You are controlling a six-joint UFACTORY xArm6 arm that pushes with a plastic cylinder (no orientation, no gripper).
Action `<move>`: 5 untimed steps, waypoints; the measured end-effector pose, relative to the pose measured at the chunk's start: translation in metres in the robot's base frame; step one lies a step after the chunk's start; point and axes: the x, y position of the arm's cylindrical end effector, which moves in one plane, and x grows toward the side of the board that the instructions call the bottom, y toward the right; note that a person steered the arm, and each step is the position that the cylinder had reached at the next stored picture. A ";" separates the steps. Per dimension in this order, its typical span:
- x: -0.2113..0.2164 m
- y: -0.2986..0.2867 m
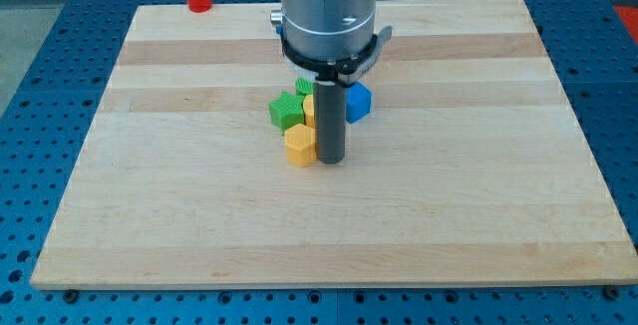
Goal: Move the yellow hexagon towards the center left of the board
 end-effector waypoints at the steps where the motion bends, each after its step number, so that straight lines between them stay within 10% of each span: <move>1: -0.006 -0.038; 5: -0.061 -0.170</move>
